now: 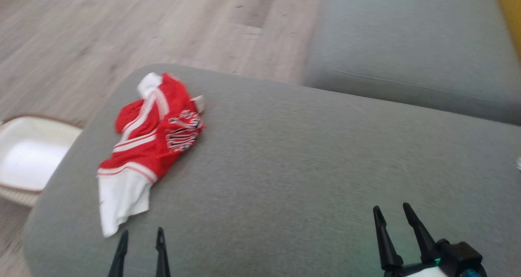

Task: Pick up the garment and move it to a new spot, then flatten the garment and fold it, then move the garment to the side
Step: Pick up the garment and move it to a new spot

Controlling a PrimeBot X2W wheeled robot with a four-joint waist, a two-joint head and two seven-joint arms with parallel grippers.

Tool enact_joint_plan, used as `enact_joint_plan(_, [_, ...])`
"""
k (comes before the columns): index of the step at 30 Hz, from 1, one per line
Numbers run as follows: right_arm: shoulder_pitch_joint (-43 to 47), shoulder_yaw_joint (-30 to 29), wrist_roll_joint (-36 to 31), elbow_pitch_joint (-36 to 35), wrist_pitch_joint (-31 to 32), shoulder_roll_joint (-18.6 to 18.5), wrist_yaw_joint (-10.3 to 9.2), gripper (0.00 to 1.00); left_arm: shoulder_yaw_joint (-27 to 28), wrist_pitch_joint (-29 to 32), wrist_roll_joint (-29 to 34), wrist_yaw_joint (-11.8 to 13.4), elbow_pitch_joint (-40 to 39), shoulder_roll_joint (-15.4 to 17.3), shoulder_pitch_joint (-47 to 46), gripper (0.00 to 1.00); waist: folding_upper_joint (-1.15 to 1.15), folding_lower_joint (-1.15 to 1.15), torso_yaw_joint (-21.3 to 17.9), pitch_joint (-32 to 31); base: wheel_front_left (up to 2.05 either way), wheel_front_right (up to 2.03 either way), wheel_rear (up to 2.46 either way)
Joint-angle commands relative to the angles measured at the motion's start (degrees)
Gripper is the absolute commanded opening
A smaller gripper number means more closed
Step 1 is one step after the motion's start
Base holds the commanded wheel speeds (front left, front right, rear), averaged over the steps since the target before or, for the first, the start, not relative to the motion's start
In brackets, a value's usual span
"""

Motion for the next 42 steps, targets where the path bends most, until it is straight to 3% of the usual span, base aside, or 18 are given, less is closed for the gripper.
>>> enact_joint_plan(1, [-2.05,1.63,0.53,-1.77,-0.63,-0.34,-0.05,1.0,2.4,-0.31,0.49,-0.19,-2.06,-0.27,-1.44,1.0,0.0,0.0,3.42,0.12,0.0,0.0,0.0])
enact_joint_plan(13, [-2.3,2.25,-0.25,-1.56,-0.63,-0.34,-0.05,1.0,6.61,-0.31,2.66,0.38,-4.9,0.36,-4.3,1.0,0.0,0.0,6.77,2.37,0.0,0.0,0.0])
enact_joint_plan(16, [-1.84,1.4,-1.46,-1.87,-0.63,-0.41,-0.05,1.0,7.74,-0.31,3.32,0.34,-5.71,1.61,-8.86,1.0,0.0,0.0,7.07,4.52,0.0,0.0,0.0])
enact_joint_plan(21, [-4.32,1.78,-3.94,-3.5,-0.63,-4.19,-0.05,1.0,9.44,-0.31,3.02,-1.63,-3.95,5.11,-22.61,1.0,0.0,0.0,5.88,12.62,0.0,0.0,0.0])
enact_joint_plan(29, [-9.28,1.03,-5.61,-7.0,-0.63,-12.4,-0.05,1.0,8.09,6.53,0.98,-8.95,13.87,11.13,-51.58,1.0,0.0,0.0,3.51,23.4,0.0,0.0,0.0])
enact_joint_plan(35, [-11.8,-1.66,-6.1,-12.97,1.57,-17.55,-0.05,1.0,7.23,15.35,-2.92,-12.26,33.48,11.02,-67.61,1.0,0.0,0.0,1.56,30.07,0.0,0.0,0.0])
enact_joint_plan(42, [-12.16,-3.39,-6.41,-20.94,5.2,-20.38,-0.05,1.0,6.21,23.67,-6.73,-13.93,53.54,11.32,-75.7,1.0,0.0,0.0,-0.52,35.86,0.0,0.0,0.0])
